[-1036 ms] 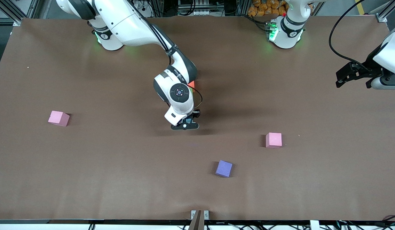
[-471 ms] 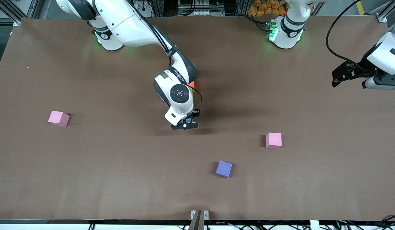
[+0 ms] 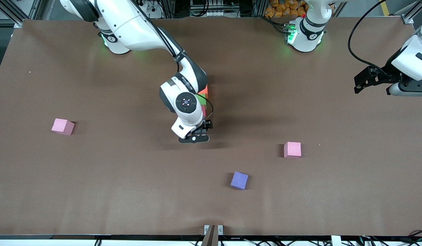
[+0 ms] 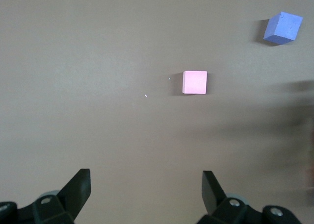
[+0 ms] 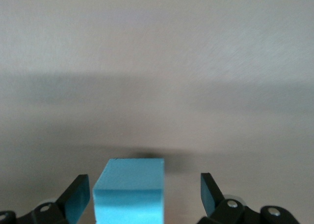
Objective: Arrange blocks into number 1
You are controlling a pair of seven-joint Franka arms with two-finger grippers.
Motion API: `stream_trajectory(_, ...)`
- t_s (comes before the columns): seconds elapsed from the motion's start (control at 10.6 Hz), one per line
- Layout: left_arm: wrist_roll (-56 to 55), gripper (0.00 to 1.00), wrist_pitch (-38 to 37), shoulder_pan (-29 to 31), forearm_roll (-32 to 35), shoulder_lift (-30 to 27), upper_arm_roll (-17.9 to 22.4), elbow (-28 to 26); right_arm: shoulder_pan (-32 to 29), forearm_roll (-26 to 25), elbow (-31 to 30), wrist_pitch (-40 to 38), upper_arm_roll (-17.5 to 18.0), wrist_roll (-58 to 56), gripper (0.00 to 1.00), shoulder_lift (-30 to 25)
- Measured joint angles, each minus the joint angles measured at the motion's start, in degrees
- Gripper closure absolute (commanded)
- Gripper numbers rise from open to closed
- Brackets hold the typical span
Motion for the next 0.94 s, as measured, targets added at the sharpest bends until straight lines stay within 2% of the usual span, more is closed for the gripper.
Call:
stream_trajectory(0.19, 0.01, 0.0, -0.02, 0.01, 0.0, 0.04, -0.02, 0.0, -3.21, 0.04, 3.79, -8.61, -0.18, -2.55, 0.0, -3.23)
stream_trajectory(0.47, 0.03, 0.0, -0.02, -0.03, 0.0, 0.03, -0.14, 0.03, -9.92, 0.09, 5.44, -18.39, -0.55, -3.43, 0.0, -11.88)
stream_trajectory(0.75, 0.04, 0.0, -0.02, -0.03, 0.0, 0.01, -0.25, 0.07, -20.1, 0.01, 5.49, -25.83, -0.87, -4.58, 0.0, -19.01)
stream_trajectory(0.94, 0.05, 0.0, -0.02, 0.01, 0.0, 0.03, -0.21, 0.08, -27.4, 0.04, 5.43, -28.81, -0.98, -9.82, 0.0, -22.26)
